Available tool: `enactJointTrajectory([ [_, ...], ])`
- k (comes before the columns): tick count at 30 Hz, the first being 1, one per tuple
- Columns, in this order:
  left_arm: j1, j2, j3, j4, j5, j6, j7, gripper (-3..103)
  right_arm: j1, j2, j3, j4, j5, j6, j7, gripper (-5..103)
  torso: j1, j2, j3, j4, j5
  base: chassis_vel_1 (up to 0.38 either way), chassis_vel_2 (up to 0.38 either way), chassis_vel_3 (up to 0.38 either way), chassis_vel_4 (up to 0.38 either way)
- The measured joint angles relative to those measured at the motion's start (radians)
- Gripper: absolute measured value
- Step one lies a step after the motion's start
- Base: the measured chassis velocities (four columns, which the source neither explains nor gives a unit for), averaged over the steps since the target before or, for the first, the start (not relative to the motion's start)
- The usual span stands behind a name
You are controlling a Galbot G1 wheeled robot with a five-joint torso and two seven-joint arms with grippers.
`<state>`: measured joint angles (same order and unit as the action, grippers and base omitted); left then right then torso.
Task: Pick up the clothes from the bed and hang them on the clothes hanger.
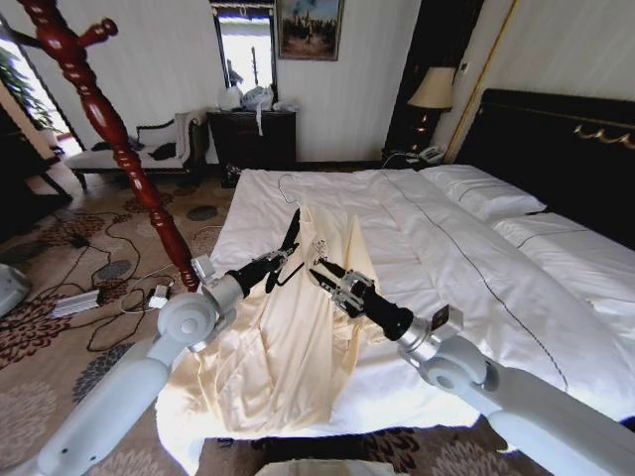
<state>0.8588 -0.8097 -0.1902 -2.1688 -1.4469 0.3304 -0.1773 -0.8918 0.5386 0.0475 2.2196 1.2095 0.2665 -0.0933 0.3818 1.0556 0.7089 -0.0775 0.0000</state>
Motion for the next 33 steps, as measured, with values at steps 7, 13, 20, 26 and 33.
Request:
enactJointTrajectory([
  [7,0.007,0.072,-0.008,-0.031,-0.012,-0.002,0.077,18,0.185,-0.052,0.048,-0.252,0.069,-0.026,-0.074,79,0.000,0.000,0.000,-0.0003,0.0001,0.000,0.000,0.000,0.000],
  [13,-0.013,0.115,-0.005,-0.050,-0.028,0.016,0.142,18,0.218,-0.140,0.083,-0.441,0.101,0.014,-0.428,95,0.000,0.000,0.000,-0.0006,0.0002,0.000,0.000,0.000,0.000],
  [20,-0.071,0.143,0.044,-0.052,-0.030,0.037,0.216,18,0.249,-0.191,0.106,-0.704,0.121,-0.038,-0.961,100,0.000,0.000,0.000,-0.0004,0.0004,0.000,0.000,0.000,0.000],
  [26,-0.103,0.150,0.134,-0.063,0.059,0.038,0.270,18,0.266,-0.207,0.105,-0.804,0.087,-0.095,-1.132,100,0.000,0.000,0.000,-0.0005,0.0001,0.000,0.000,0.000,0.000],
  [33,-0.201,0.165,0.251,-0.084,0.089,0.039,0.307,18,0.295,-0.195,0.090,-0.860,0.034,-0.107,-1.198,100,0.000,0.000,0.000,-0.0003,0.0002,0.000,0.000,0.000,0.000],
])
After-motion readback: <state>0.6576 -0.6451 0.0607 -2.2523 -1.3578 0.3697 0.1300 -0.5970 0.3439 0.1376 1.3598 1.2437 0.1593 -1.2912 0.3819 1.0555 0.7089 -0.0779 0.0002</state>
